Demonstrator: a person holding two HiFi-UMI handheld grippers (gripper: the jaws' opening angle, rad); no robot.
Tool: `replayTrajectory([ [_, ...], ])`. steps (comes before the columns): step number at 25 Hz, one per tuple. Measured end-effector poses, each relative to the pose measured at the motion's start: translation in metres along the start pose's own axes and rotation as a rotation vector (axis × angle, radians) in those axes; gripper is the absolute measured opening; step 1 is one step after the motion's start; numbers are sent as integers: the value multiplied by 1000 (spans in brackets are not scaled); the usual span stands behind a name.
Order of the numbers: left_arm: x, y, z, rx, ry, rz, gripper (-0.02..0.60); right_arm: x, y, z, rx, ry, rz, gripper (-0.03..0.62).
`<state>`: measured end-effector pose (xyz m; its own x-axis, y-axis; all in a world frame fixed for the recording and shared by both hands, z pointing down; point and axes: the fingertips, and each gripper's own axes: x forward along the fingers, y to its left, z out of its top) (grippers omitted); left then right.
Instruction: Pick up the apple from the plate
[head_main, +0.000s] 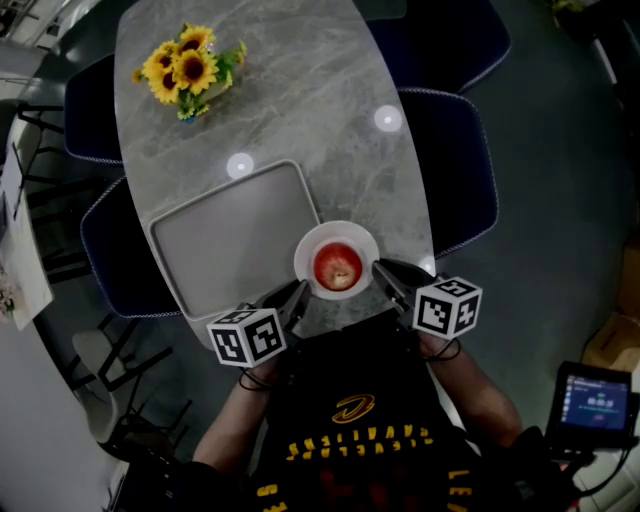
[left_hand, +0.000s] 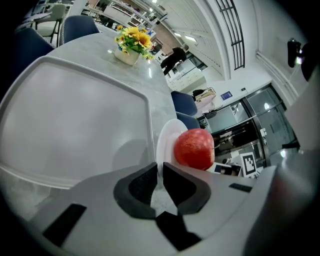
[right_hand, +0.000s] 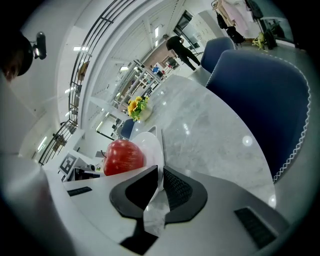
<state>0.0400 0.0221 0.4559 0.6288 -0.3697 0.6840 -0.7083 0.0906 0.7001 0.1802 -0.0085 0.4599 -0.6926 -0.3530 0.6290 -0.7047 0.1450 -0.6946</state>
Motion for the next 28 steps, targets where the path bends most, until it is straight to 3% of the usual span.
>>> replayTrajectory([
  [28, 48, -41, -4, 1, -4, 1, 38, -29, -50, 23, 6, 14, 4, 43],
])
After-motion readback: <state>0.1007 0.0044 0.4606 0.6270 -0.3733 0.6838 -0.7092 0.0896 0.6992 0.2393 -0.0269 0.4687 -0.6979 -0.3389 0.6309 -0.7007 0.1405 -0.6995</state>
